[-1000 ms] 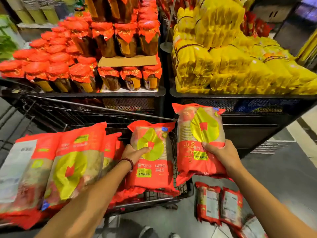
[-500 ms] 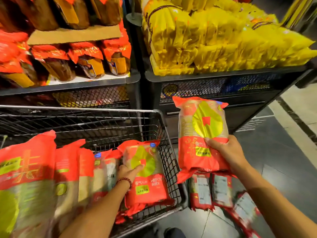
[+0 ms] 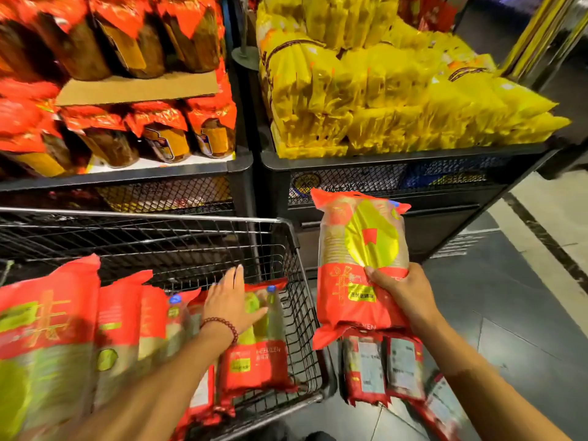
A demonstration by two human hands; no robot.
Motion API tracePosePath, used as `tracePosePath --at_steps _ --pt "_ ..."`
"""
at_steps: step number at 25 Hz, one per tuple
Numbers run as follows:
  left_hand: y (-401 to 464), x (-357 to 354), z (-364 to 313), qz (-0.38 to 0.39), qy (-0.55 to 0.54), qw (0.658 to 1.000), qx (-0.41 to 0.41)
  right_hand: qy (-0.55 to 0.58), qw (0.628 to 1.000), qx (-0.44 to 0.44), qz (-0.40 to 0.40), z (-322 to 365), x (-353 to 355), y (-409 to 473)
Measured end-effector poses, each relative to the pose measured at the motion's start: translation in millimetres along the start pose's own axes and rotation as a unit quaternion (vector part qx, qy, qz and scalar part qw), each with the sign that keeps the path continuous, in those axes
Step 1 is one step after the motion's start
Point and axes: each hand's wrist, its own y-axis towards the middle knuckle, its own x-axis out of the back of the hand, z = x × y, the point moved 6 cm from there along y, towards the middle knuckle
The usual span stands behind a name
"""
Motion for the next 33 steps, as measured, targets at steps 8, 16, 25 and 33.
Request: tracePosePath --at_steps 8,16,25,33 --pt "-23 232 30 -0.194 0.198 0.96 -0.03 -0.014 0.994 -0.026 0.101 58 -65 -75" --pt "-35 252 73 -0.252 0.123 0.96 -0.012 -0.128 0.972 -0.096 0.174 -14 -185 -97" --pt "-33 248 68 -0.184 0.129 0.972 -0.061 -0.461 0.799 0.384 0.04 127 -147 -81" --pt "-48 312 -87 -0.222 0.15 0.937 -0.222 -0.521 0.781 0.304 -0.163 225 71 -87"
